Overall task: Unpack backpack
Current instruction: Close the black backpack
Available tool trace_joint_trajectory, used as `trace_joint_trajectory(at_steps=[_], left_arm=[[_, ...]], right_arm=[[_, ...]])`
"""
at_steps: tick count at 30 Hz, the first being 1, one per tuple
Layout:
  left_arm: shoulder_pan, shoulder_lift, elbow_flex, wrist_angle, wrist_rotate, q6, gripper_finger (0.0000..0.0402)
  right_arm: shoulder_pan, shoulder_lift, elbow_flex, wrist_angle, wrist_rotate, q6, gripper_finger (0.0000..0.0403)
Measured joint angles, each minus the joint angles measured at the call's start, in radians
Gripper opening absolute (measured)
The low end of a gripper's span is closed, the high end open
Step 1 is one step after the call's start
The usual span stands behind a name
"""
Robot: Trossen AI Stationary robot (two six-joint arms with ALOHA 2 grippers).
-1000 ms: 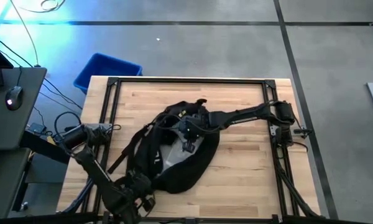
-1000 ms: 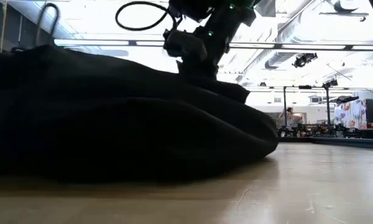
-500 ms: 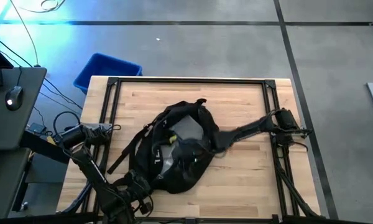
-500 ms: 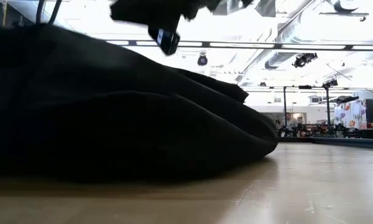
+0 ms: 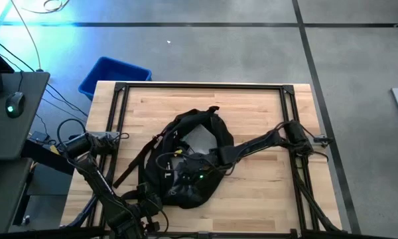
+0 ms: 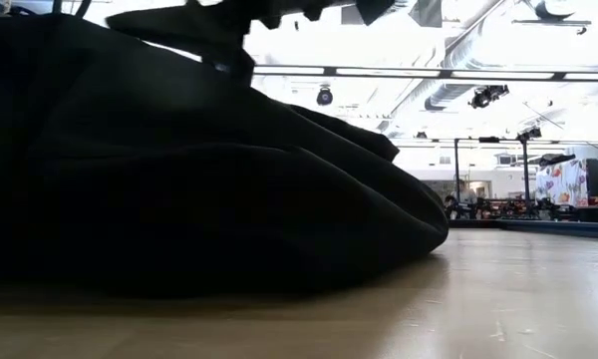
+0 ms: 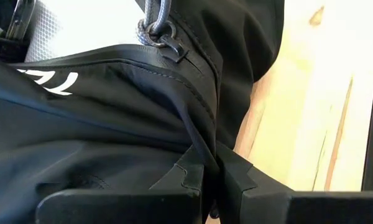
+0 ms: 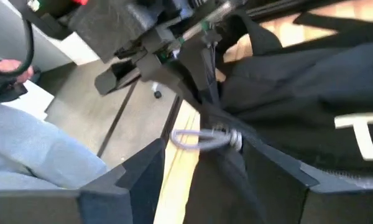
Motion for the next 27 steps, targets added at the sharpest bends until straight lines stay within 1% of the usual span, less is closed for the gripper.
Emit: trace_joint_trajectory(at_steps=[5,9,14,15,19,20,21,23,25,27], left_arm=[[0.000,0.000,0.000,0.007,0.011,-0.001,0.0000],[0.000,0.000,0.000,0.008,0.018,-0.001,0.0000],[0.000,0.000,0.000,0.010,0.018,-0.004,0.0000],[0.000,0.000,0.000,0.011,0.020,-0.004,0.0000],[0.000,0.000,0.000,0.011,0.022,-0.003,0.0000],[0.000,0.000,0.000,0.010,0.024,-0.003,0.0000],[0.000,0.000,0.000,0.010,0.031,-0.002,0.0000],[0.000,0.000,0.000,0.010,0.041,-0.002,0.0000],[-0.001,0.000,0.000,0.010,0.043,-0.004,0.0000],[-0.002,0.000,0.000,0.009,0.047,-0.009,0.0000]], right_arm=[[0.008,0.054,0.067,-0.013,0.061,-0.017,0.0197],[0.012,0.080,0.108,-0.024,0.037,-0.054,0.0172],[0.019,0.103,0.124,-0.057,0.020,-0.019,0.0144],[0.019,0.106,0.124,-0.055,-0.011,-0.028,0.0143],[0.025,0.104,0.124,-0.037,-0.241,-0.134,0.0141],[0.031,0.099,0.124,-0.042,-0.278,-0.159,0.0141],[0.036,0.095,0.124,-0.056,-0.291,-0.183,0.0141],[0.048,0.081,0.123,-0.076,-0.269,-0.220,0.0141],[0.054,0.068,0.125,-0.087,-0.187,-0.224,0.0141],[0.053,0.062,0.126,-0.095,-0.103,-0.171,0.0143]])
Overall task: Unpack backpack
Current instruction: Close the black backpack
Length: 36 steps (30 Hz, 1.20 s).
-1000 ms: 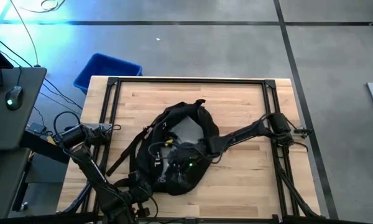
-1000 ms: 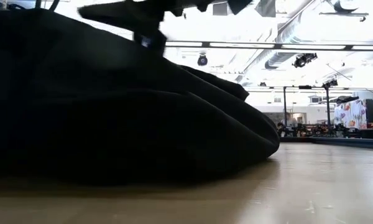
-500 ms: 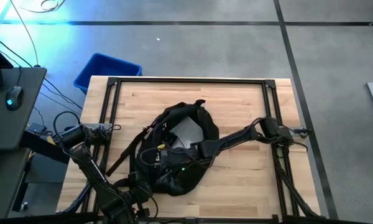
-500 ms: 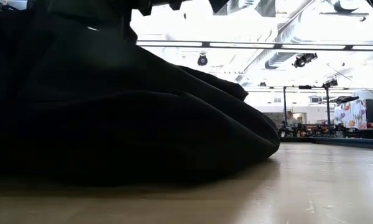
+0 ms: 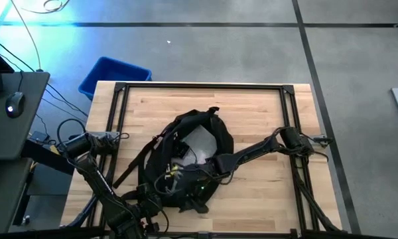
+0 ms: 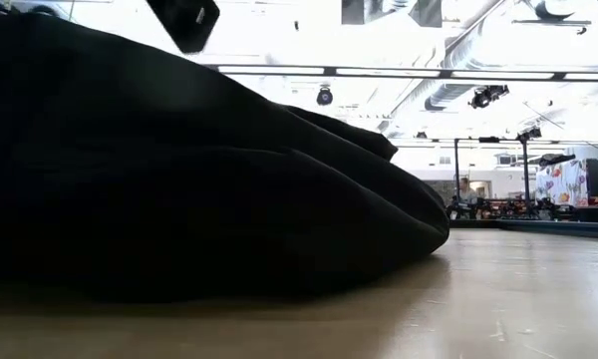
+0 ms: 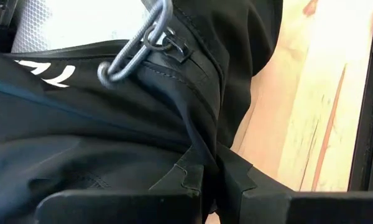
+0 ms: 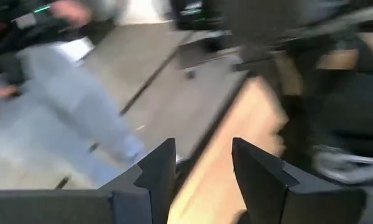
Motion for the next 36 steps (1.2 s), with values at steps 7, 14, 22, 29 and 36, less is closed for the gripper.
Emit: trace_joint_trajectory(at_steps=[7,14,22,29,36], left_arm=[[0.000,0.000,0.000,0.000,0.016,0.006,0.0000],[0.000,0.000,-0.001,0.001,0.017,0.008,0.0000],[0.001,0.000,-0.001,0.001,0.020,0.008,0.0000],[0.002,0.000,-0.001,0.001,0.020,0.015,0.0000],[0.002,0.000,-0.001,0.001,0.020,0.015,0.0000]], right_arm=[[-0.037,0.000,-0.002,-0.011,0.100,0.247,0.0144],[-0.115,0.030,-0.002,-0.020,0.065,0.448,0.0147],[-0.120,0.086,-0.002,0.015,-0.023,0.548,0.0205],[-0.105,0.135,-0.002,0.158,0.008,0.643,0.0235],[-0.078,0.146,-0.002,0.166,0.132,0.577,0.0235]])
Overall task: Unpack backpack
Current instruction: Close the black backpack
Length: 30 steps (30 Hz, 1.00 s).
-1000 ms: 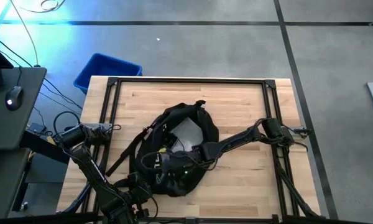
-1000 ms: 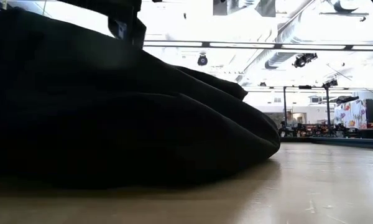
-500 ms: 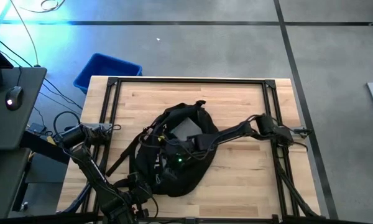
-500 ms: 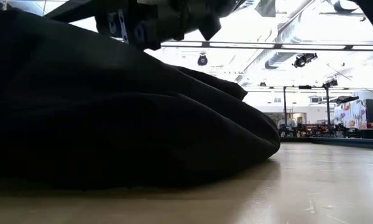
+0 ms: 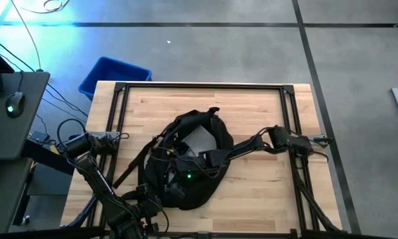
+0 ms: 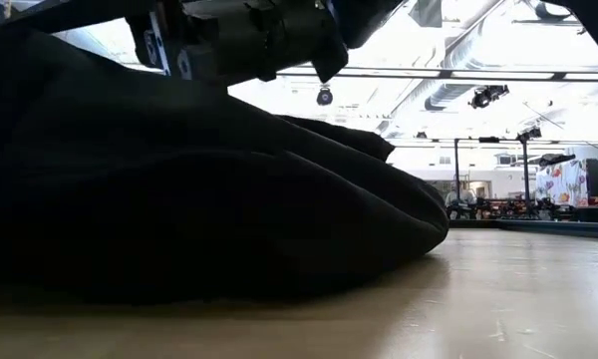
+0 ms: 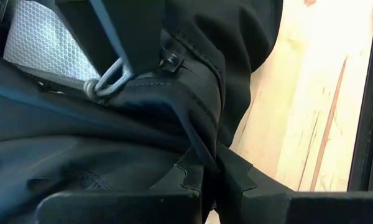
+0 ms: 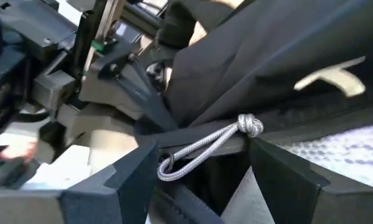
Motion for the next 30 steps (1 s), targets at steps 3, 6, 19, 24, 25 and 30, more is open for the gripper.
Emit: trace_joint_trajectory(at_steps=[3,6,19,24,25,30], left_arm=[[0.000,0.000,0.000,0.000,0.000,0.000,0.0000],[0.000,0.000,0.000,0.000,-0.001,-0.006,0.0000],[0.000,0.000,0.000,-0.001,0.008,-0.020,0.0000],[-0.004,0.000,0.000,-0.005,0.023,-0.062,0.0000],[-0.006,0.000,0.000,-0.007,0.023,-0.063,0.0000],[-0.007,0.000,0.000,-0.006,0.026,-0.062,0.0000]], right_arm=[[0.015,0.000,0.000,0.000,0.097,-0.005,0.0219],[0.027,0.000,0.000,0.000,0.156,-0.005,0.0170],[0.048,-0.005,0.001,-0.099,0.265,-0.063,0.0002],[0.047,-0.042,0.001,-0.172,0.369,-0.034,0.0001],[0.047,-0.050,0.001,-0.185,0.381,-0.037,0.0000],[0.032,-0.065,0.001,-0.188,0.291,-0.186,0.0000]])
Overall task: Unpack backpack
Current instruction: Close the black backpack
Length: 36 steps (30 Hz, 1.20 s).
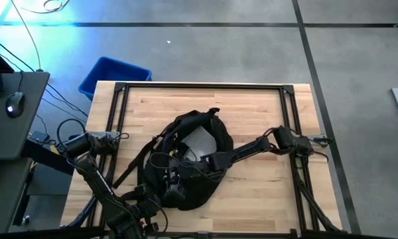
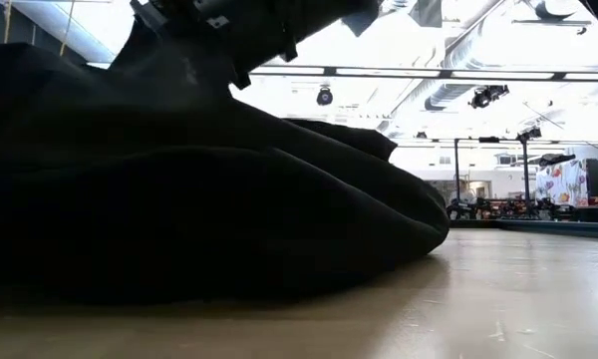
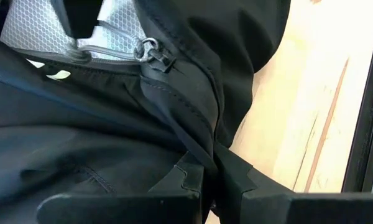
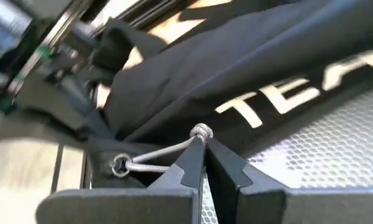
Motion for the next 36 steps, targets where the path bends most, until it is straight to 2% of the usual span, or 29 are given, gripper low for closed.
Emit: trace_joint_trajectory(at_steps=[4,7,10,16,19,23,29,36], left_arm=[[0.000,0.000,0.000,0.001,0.000,0.001,0.0000],[0.000,0.000,0.000,0.002,0.000,0.003,0.0000],[0.000,0.000,0.000,0.005,0.002,0.033,0.0000],[-0.001,0.000,0.000,0.012,0.024,0.083,0.0000],[-0.001,0.000,0.000,0.021,0.039,0.128,0.0000],[0.000,0.000,0.000,0.064,0.064,0.236,0.0000],[0.010,0.000,0.000,0.095,0.089,0.368,0.0000],[0.039,0.000,0.001,0.096,0.095,0.461,0.0000]], right_arm=[[-0.015,0.000,0.000,-0.004,-0.108,-0.142,0.0001],[-0.021,0.000,0.000,-0.005,-0.145,-0.266,0.0015],[-0.027,0.000,0.000,-0.008,-0.184,-0.345,0.0054],[-0.028,0.000,0.000,-0.006,-0.190,-0.450,0.0154],[-0.028,0.000,0.000,-0.005,-0.218,-0.612,0.0184],[-0.028,0.000,0.000,-0.006,-0.230,-0.824,0.0191],[-0.007,0.000,-0.001,0.015,-0.265,-1.060,0.0180],[0.052,0.004,-0.001,0.061,-0.232,-1.171,0.0177]])
